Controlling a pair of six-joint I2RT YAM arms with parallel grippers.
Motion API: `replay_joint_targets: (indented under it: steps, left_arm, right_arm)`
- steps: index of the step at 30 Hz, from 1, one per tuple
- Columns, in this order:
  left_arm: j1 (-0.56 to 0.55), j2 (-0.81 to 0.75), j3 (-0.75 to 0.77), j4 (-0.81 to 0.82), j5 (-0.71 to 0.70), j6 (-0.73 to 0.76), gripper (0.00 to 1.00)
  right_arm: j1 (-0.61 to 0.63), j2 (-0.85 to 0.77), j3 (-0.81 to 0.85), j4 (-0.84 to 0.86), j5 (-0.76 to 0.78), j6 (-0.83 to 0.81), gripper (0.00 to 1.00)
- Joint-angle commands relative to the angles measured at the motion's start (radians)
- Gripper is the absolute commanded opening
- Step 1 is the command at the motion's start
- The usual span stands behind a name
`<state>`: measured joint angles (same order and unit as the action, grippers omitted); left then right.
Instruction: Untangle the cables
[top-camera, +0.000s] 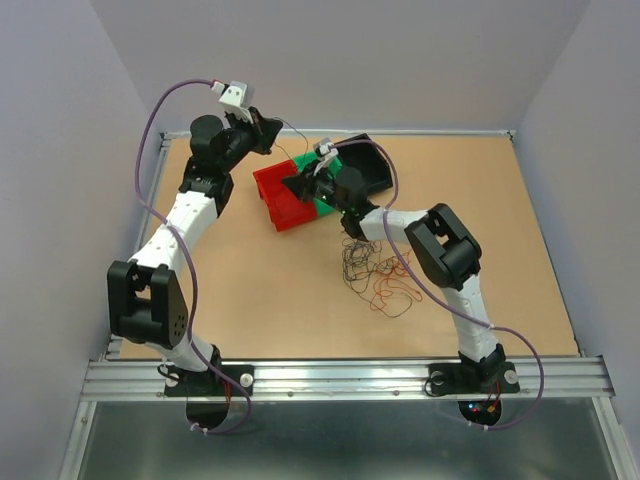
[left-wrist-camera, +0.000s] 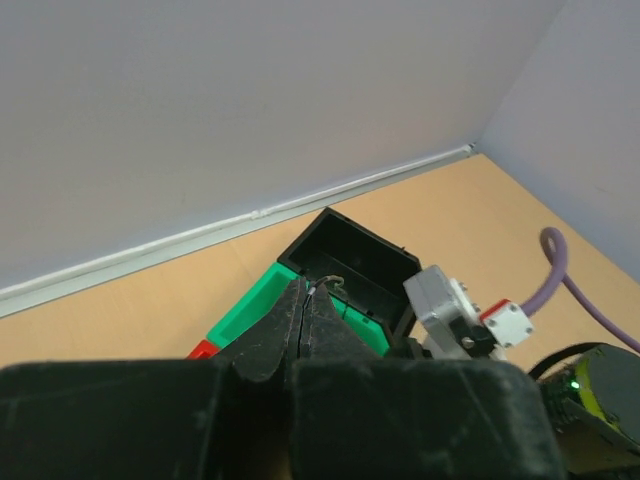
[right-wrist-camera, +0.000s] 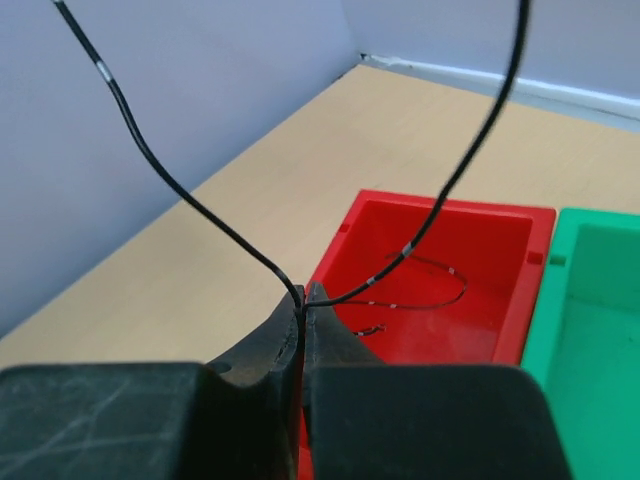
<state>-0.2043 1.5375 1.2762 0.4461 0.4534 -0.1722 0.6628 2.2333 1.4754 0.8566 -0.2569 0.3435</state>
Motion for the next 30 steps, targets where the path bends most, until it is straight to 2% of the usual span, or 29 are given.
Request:
replay_joint_targets:
  steps: [1,7,11,18,21,24,26,30]
  left_arm:
    - [0.039,0.048,0.043,0.019,-0.073,0.066,0.00]
    - [0.066,0.182,0.147,-0.087,-0.388,0.141,0.00]
    - [0.071,0.232,0.170,-0.130,-0.525,0.168,0.00]
    - [0.065,0.306,0.232,-0.267,-0.504,0.312,0.00]
    - [0.022,0.325,0.230,-0.323,-0.501,0.385,0.00]
    - [-0.027,0.337,0.198,-0.363,-0.590,0.465,0.00]
    - [-0.065,0.349,0.180,-0.377,-0.698,0.494,0.00]
    - [-0.066,0.360,0.123,-0.408,-0.693,0.514,0.00]
  right_arm:
    - [0.004,-0.072,-0.085,0.078,0.071,0.017,0.00]
    - [0.004,-0.132,-0.237,0.087,0.211,0.063,0.01]
    - [0.004,-0.155,-0.305,0.113,0.289,0.092,0.01]
    - [0.006,-0.153,-0.316,0.130,0.268,0.101,0.01]
    - [0.004,-0.153,-0.329,0.151,0.266,0.098,0.01]
    - [0.004,-0.161,-0.342,0.154,0.268,0.098,0.00]
    - [0.004,-0.176,-0.349,0.156,0.283,0.101,0.00]
    - [0.004,-0.196,-0.371,0.159,0.289,0.095,0.01]
